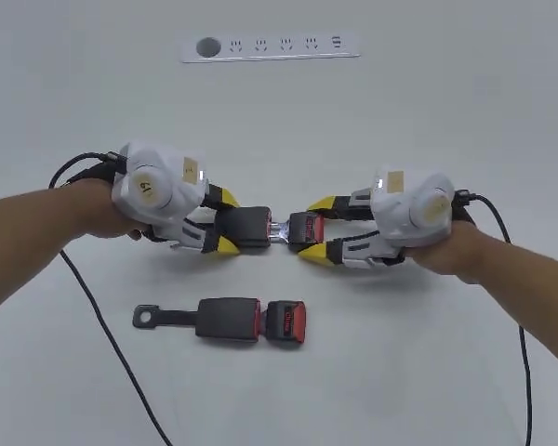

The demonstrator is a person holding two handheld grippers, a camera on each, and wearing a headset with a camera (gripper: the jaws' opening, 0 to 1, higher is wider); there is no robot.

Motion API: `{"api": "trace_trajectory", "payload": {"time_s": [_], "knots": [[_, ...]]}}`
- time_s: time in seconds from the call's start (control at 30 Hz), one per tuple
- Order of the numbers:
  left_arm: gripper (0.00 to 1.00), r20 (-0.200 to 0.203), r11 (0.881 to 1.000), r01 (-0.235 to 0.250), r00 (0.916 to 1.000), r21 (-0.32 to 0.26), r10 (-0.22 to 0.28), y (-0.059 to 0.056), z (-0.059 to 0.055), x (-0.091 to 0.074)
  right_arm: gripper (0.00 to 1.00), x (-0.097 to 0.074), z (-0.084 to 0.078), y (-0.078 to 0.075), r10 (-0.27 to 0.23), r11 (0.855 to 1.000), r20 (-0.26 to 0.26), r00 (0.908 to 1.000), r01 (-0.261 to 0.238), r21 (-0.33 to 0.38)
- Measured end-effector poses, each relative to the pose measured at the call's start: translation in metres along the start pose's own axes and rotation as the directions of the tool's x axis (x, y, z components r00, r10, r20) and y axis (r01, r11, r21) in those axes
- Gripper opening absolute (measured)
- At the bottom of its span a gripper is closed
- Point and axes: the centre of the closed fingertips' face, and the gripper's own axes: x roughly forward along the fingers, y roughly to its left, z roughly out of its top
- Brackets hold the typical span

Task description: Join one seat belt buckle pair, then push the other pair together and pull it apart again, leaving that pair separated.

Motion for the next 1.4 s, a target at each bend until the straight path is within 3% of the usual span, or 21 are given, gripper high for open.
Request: {"api": "trace_trajectory", "payload": {"time_s": [0.27, 0.43, 0.83, 1.4], "knots": [[0.34, -0.024, 1.0, 0.011, 0.9997, 0.012, -0.01, 0.0, -0.001, 0.0, 0.34, 0.006, 0.002, 0.0, 0.003, 1.0, -0.04, 0.9992, -0.003, -0.004], [0.33, -0.045, 0.999, 0.027, 0.9987, 0.028, -0.025, 0.0, 0.0, 0.001, 0.34, 0.019, 0.008, 0.003, 0.007, 1.0, -0.059, 0.9982, -0.008, -0.007], [0.33, -0.047, 0.999, 0.027, 0.9985, 0.025, -0.026, 0.0, 0.0, 0.0, 0.34, 0.023, 0.001, 0.001, -0.026, 1.0, -0.104, 0.9942, 0.027, 0.002], [0.34, -0.064, 0.999, 0.027, 0.9976, 0.024, -0.026, 0.0, 0.001, 0.0, 0.34, 0.024, 0.001, 0.003, -0.039, 0.999, -0.168, 0.985, 0.034, -0.03]]}}
